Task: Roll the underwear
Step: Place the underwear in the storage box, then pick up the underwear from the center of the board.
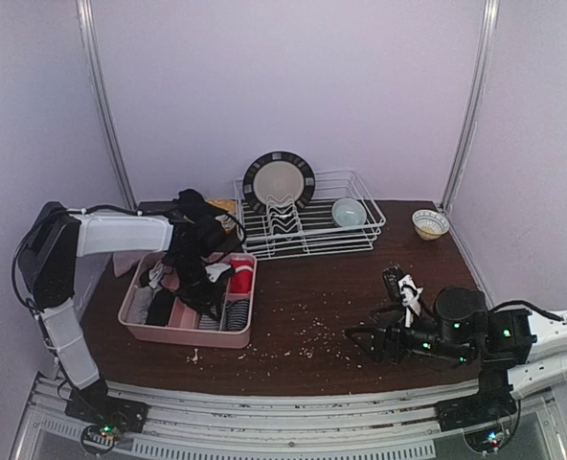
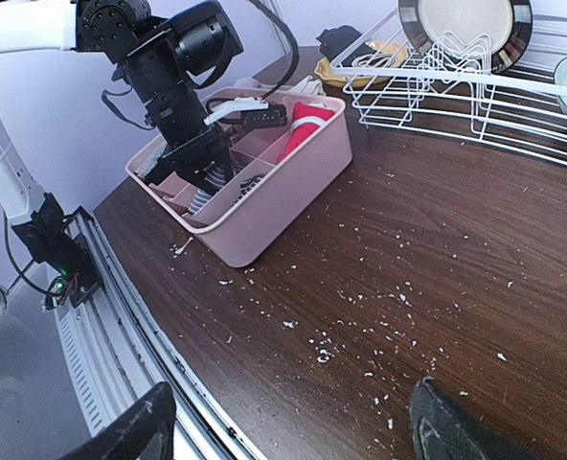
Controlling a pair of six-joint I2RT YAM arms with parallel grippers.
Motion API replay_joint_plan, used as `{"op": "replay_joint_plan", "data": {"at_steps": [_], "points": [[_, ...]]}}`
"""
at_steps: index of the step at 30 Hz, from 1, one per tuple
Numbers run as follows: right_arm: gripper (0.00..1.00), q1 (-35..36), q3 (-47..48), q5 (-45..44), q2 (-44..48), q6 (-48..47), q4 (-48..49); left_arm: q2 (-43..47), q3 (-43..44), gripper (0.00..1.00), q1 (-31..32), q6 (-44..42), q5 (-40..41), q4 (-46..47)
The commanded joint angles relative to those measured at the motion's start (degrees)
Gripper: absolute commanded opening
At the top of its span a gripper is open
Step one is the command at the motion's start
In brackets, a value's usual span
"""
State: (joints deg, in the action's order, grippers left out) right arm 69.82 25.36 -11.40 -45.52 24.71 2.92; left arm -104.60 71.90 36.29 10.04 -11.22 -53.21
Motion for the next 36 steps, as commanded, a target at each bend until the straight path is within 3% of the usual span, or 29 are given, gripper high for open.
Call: {"op": "replay_joint_plan", "data": {"at_steps": [1, 6, 12, 17, 20, 24, 25, 26, 30, 36], "points": [[0.82, -0.21, -0.17, -1.48, -0.21, 0.82, -0.27, -2.33, -0.01, 0.0, 1.12, 1.76, 10.17, -0.77], [0.81, -0.21, -0.26, -1.76, -0.1, 1.11, -0.51, -2.9, -0.26, 0.0, 2.35, 2.88, 7.87, 2.27], [0.81, -0.21, 0.59, -1.87, 0.35, 0.96, -1.42, 2.72, 1.1, 0.37, 2.66, 2.59, 6.22, 1.45], [0.81, -0.21, 0.78, -1.94, 0.45, 0.87, -1.16, 6.59, 3.18, 0.55, 2.82, 2.7, 4.63, -0.46], [0.81, -0.21, 1.09, -1.95, 0.29, 0.86, -1.33, 8.62, 4.68, 0.61, 3.25, 2.78, 5.05, -2.15], [0.82, -0.21, 1.17, -2.15, -0.07, 0.87, -1.46, 11.2, 5.63, 0.83, 3.77, 2.91, 5.42, -3.78], [0.82, -0.26, 1.25, -2.24, -0.16, 0.87, -1.51, 11.94, 5.76, 0.93, 4.04, 3.02, 5.85, -4.18], [0.82, -0.22, 1.34, -2.26, -0.3, 0.87, -1.58, 13.08, 5.87, 0.97, 4.32, 3.3, 6.72, -4.44], [0.82, -0.21, 3.11, -5.75, 0.34, 0.96, -4.56, 21.82, 4.56, 0.98, 6.75, 5.68, 16.69, -3.42], [0.94, -1.91, 9.21, -30.11, 1.38, 10.97, -16.51, 44.96, -7.85, 0.98, 5.12, 8.45, 39.02, 6.36]]}}
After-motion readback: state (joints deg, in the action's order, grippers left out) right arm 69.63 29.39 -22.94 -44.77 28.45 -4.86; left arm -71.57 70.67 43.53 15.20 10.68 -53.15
